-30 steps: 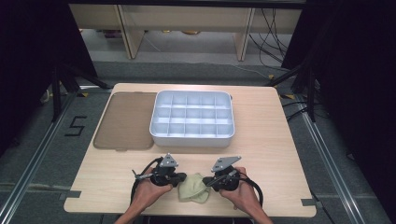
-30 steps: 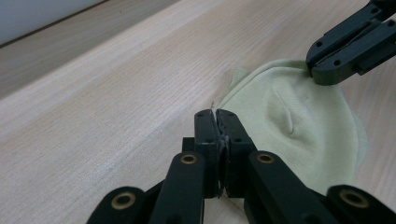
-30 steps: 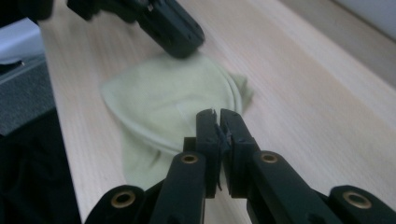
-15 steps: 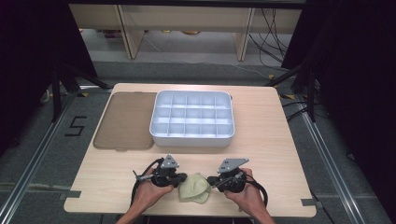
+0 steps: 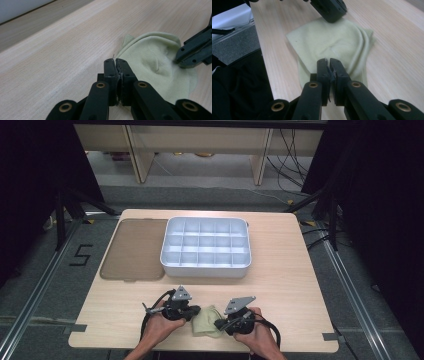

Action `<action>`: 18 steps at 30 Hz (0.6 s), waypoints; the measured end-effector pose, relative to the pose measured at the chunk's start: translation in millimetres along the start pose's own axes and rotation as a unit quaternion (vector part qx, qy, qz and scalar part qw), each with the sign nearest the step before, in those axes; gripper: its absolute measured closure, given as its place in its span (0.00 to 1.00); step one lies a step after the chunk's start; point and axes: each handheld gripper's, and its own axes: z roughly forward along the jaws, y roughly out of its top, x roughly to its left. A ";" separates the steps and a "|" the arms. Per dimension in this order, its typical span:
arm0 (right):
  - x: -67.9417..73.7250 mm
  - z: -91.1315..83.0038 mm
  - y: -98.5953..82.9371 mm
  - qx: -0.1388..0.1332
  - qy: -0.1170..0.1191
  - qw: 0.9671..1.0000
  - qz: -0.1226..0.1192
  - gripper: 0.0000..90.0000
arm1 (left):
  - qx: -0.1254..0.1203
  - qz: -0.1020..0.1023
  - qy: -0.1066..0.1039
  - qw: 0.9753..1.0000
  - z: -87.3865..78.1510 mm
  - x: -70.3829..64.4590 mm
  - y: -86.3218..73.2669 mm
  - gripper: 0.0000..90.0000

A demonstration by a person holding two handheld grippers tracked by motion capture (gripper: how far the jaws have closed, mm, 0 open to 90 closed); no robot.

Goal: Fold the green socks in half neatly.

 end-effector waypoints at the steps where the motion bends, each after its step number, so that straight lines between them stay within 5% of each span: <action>1: -0.8 -0.5 -1.6 -0.001 0.000 1.000 -0.001 0.97 | -0.001 -0.001 0.000 1.000 0.4 -0.4 0.1 0.96; 6: 0.0 -9.7 0.6 -0.021 -0.003 1.000 0.011 0.95 | -0.017 -0.004 -0.004 1.000 -6.3 -7.2 0.6 0.92; 11: -11.1 -10.1 12.7 -0.034 -0.030 0.999 0.007 0.95 | -0.028 0.016 -0.027 0.999 -19.8 -32.9 -7.4 0.92; 15: -17.3 -3.7 9.2 -0.026 -0.041 0.999 0.010 0.95 | -0.004 0.032 -0.037 0.999 -19.4 -45.8 -20.5 0.92; 16: -18.5 -4.1 7.2 -0.018 -0.042 0.999 0.019 0.95 | 0.017 0.056 -0.026 0.998 -19.0 -45.2 -22.9 0.92; 18: -21.8 -7.1 2.0 -0.013 -0.040 0.999 0.024 0.95 | 0.019 0.053 -0.031 0.998 -17.3 -45.0 -26.0 0.92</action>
